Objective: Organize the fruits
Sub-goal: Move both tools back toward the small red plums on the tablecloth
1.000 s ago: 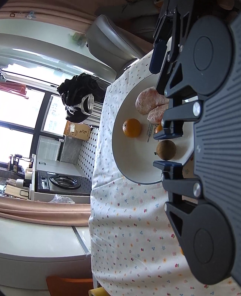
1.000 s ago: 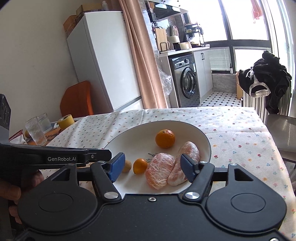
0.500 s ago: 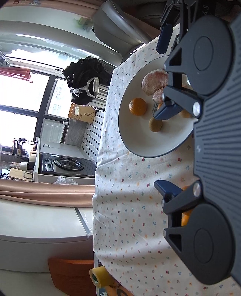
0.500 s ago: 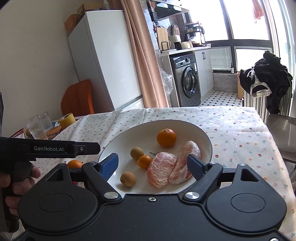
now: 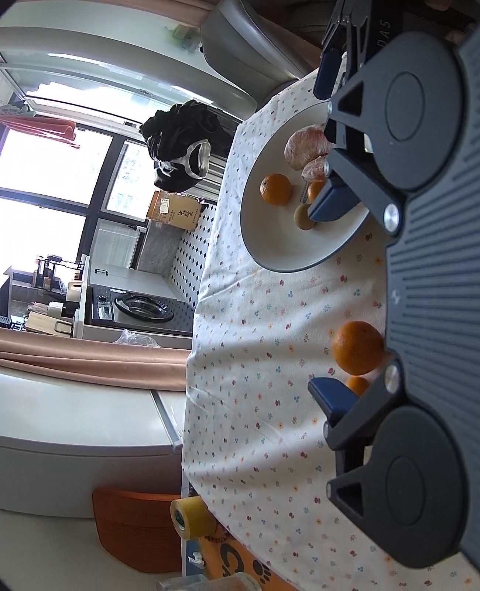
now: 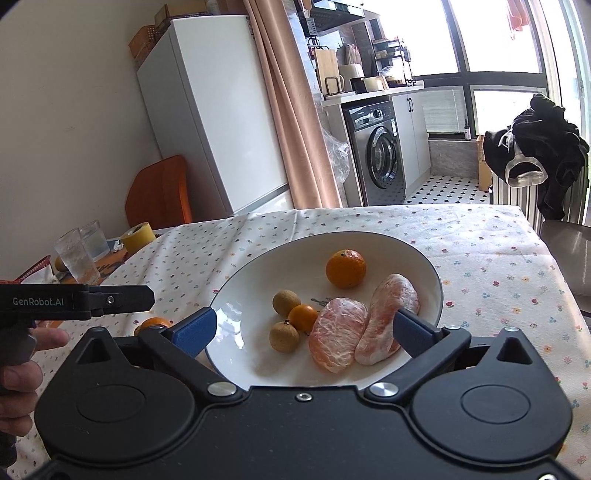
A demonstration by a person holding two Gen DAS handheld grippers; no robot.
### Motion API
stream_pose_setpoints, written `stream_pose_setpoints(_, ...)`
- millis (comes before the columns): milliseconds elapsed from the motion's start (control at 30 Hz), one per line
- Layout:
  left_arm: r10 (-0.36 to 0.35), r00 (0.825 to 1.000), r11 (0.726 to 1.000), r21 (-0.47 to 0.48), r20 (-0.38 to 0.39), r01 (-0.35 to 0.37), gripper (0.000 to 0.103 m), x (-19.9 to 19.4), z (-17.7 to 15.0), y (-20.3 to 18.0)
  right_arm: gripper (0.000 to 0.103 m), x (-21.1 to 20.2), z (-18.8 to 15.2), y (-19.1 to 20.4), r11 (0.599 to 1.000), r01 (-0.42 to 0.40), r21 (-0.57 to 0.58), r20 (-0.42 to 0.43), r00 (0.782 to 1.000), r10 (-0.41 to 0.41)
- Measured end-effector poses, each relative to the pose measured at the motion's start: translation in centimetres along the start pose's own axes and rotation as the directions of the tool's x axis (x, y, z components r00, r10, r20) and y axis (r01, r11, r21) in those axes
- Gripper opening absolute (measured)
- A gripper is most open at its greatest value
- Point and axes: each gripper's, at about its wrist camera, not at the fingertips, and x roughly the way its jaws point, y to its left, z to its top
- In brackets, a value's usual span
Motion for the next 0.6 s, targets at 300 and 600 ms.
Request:
stream_pose_setpoints(300, 0.006, 1.0, 0.999, -0.054, 0.0, -0.006, 0.098, -0.6, -0.5, 2.2, 0.103, -0.1, 0.5, 0.5, 0.998, 0.058, -0.006, 0.004, 0.998, -0.058)
stream_pose_setpoints(600, -0.006, 0.999, 0.994, -0.109, 0.041, 0.011, 0.103, -1.9, -1.0, 4.6, 0.103, -0.3, 0.9, 2.3, 0.998, 0.055, -0.018, 0.007, 0.998, -0.055)
